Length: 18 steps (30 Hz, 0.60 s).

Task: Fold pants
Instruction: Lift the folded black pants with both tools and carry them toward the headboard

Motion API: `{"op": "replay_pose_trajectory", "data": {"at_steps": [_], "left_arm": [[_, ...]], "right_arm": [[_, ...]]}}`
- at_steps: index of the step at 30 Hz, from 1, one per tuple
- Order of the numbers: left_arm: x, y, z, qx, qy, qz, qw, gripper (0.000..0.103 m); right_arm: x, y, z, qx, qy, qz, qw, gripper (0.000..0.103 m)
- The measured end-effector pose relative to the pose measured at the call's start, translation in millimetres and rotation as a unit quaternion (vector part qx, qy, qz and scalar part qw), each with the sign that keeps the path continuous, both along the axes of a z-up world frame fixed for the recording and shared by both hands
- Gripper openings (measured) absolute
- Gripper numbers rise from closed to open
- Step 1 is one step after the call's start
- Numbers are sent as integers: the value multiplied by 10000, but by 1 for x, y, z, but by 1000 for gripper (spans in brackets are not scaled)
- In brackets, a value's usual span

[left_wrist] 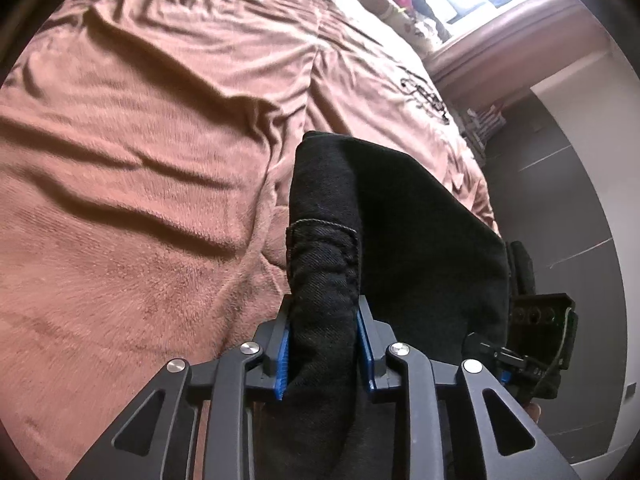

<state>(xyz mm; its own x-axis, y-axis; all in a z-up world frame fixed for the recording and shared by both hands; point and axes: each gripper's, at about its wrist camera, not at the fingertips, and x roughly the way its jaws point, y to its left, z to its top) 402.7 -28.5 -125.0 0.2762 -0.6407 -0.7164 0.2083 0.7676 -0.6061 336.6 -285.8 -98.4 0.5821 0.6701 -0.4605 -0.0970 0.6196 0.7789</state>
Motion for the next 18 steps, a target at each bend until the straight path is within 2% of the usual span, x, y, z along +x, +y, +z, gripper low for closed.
{"op": "replay_pose_trajectory", "data": {"at_steps": [8,13,18], "left_arm": [[-23,8,37,-279,-487,74,9984,28],[-42,14,63,-379,-813,173,9958,27],[-64,20,92,-475,-1107,252,9924,27]], "right_arm": [[-24,16,23,-185,-314,-112,9993,25],[-51,37,46,-480,-824,-247,9951,24],[-76,47,65,-619,-1114,-287,9914,24]]}}
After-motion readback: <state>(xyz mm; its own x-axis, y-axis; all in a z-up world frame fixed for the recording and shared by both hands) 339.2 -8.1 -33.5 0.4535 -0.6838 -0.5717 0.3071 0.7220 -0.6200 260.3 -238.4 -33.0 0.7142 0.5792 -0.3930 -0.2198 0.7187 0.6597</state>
